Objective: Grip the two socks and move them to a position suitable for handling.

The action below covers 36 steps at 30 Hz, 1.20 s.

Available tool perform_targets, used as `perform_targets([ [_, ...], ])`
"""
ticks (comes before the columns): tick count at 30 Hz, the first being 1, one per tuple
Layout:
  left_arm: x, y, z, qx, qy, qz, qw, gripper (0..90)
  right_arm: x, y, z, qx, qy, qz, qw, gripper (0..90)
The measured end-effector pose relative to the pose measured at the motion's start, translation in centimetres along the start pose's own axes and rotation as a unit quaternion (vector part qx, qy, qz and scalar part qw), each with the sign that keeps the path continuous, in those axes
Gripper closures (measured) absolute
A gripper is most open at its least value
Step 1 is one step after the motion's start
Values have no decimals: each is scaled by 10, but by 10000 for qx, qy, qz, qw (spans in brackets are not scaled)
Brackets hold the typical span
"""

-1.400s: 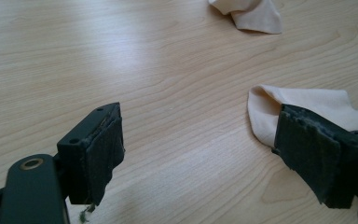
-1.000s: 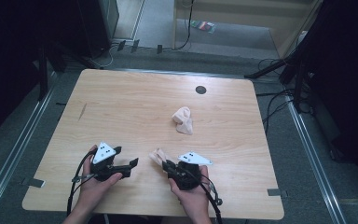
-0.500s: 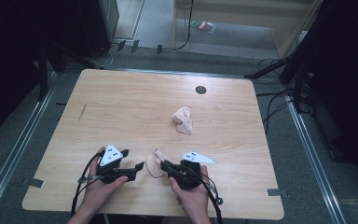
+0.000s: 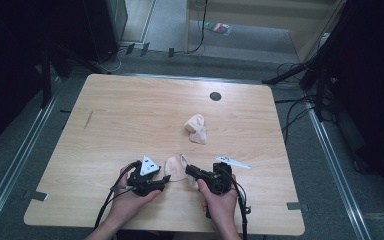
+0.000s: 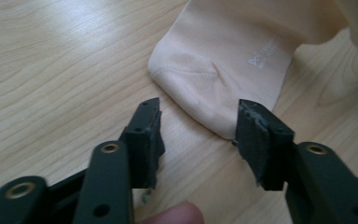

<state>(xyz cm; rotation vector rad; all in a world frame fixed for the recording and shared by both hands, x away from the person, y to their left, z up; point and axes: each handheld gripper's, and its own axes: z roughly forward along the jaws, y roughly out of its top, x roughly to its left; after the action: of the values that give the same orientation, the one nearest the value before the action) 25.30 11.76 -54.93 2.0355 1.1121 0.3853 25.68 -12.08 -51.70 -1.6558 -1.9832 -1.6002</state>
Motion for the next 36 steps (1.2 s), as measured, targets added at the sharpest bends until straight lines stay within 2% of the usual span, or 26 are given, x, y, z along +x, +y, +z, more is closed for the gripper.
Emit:
perform_targets([
  [1, 0, 1, 2, -9, 56, 5, 10000, 582, 0, 0, 1, 17, 26, -22, 10000, 835],
  [5, 1, 4, 5, -33, 27, 37, 10000, 636, 3, -2, 3, 119, 98, -57, 9999, 835],
  [7, -1, 5, 7, -39, -33, 60, 10000, 690, 3, -3, 3, 155, 116, -65, 9998, 835],
  [8, -1, 6, 7, -32, -88, 87, 9999, 690, 2, -3, 4, 165, 117, -77, 9998, 835],
  [10, 1, 7, 5, -134, -233, -51, 9996, 695, 2, -3, 3, 155, 104, -71, 9998, 835],
  [11, 3, 8, 2, -281, -433, -226, 9984, 649, 1, -3, 2, 138, 126, -82, 9998, 835],
  [13, 5, 10, 0, -446, -497, -320, 9973, 618, 1, -3, 2, 135, 131, -61, 9998, 835],
  [14, 4, 10, 0, -459, -442, -283, 9976, 618, 1, -3, 1, 125, 125, -68, 9998, 835],
  [15, 1, 11, 6, -340, -315, -181, 9988, 590, 1, -3, 2, 156, 133, -45, 9998, 835],
  [16, 1, 11, 6, -340, -315, -181, 9988, 583, 1, -3, 2, 156, 133, -45, 9998, 835],
  [18, -2, 12, 12, -269, -117, -37, 9996, 589, 2, -5, 3, 221, 158, -54, 9996, 835],
  [20, -4, 13, 15, -215, -23, 85, 9997, 601, 2, -6, 3, 227, 159, -91, 9996, 835],
  [21, -5, 14, 16, -217, -24, 108, 9997, 625, 3, -7, 3, 251, 162, -56, 9995, 835],
  [22, -5, 14, 17, -159, -23, 173, 9997, 734, 1, -7, 1, 259, 183, -83, 9995, 835],
  [23, -6, 14, 17, -97, -37, 205, 9997, 734, 1, -7, 1, 259, 183, -83, 9995, 835],
  [25, -5, 14, 17, -39, -236, 253, 9994, 851, 0, -7, -1, 218, 151, -68, 9996, 835],
  [26, -2, 14, 15, -20, -280, 246, 9993, 888, -3, -5, -6, 175, 116, -44, 9998, 836],
  [29, 6, 12, 9, -82, -312, 183, 9993, 896, -6, -3, -10, 89, 34, -65, 9999, 837],
  [31, 16, 10, -1, -138, -293, 138, 9994, 900, -8, -2, -14, 28, -131, -171, 9998, 837],
  [33, 24, 6, -15, -209, -271, 54, 9994, 900, -10, -1, -18, 21, -405, -344, 9986, 840],
  [34, 27, 3, -22, -218, -277, 17, 9994, 900, -14, -2, -20, 21, -542, -346, 9979, 846],
  [36, 31, -2, -33, -153, -318, -8, 9994, 900, -15, -3, -21, 31, -597, -370, 9975, 848],
])
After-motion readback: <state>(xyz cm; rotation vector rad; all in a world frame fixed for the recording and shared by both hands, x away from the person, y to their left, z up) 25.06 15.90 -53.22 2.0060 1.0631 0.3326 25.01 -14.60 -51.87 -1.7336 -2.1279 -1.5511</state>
